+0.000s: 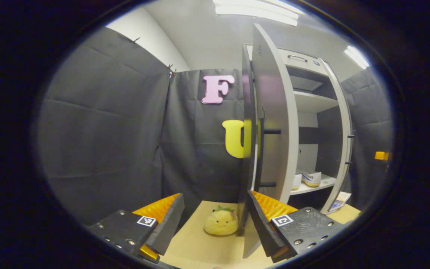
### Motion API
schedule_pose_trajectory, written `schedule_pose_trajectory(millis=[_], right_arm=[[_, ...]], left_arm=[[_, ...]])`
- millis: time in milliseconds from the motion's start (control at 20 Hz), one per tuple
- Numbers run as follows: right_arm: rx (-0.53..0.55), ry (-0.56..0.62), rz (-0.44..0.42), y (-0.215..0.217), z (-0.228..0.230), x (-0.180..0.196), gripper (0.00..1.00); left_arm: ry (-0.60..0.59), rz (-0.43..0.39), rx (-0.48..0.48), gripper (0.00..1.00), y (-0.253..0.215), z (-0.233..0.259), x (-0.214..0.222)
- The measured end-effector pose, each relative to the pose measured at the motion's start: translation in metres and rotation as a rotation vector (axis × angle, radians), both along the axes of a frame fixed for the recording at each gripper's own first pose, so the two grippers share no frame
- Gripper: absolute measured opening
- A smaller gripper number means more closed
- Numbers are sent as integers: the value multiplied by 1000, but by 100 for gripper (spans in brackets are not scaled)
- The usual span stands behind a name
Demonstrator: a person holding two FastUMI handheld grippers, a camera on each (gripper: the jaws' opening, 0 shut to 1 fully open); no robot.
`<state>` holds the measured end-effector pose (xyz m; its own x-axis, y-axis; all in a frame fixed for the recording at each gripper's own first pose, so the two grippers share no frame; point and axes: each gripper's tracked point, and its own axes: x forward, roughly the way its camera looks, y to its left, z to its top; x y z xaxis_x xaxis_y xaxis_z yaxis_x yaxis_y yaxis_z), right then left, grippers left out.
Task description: Grab one shoe with the right hand and put it into the shoe cabinet, grab the other shoe with the left hand and put it into the shoe cabinet; then close the right door with the right hand and the left door with the left hand.
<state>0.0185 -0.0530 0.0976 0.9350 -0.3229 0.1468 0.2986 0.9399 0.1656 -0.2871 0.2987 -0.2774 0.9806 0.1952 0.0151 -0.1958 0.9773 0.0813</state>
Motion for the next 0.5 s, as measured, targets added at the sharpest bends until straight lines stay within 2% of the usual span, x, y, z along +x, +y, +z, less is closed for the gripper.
schedule_pose_trajectory(millis=[350,500], right_arm=[[35,23,-27,-11,-13,-14,97],[32,25,-48,-19,-14,-20,97]], left_arm=[[19,-17,33,94,25,13,57],[-9,-60,-4,95,22,28,74]])
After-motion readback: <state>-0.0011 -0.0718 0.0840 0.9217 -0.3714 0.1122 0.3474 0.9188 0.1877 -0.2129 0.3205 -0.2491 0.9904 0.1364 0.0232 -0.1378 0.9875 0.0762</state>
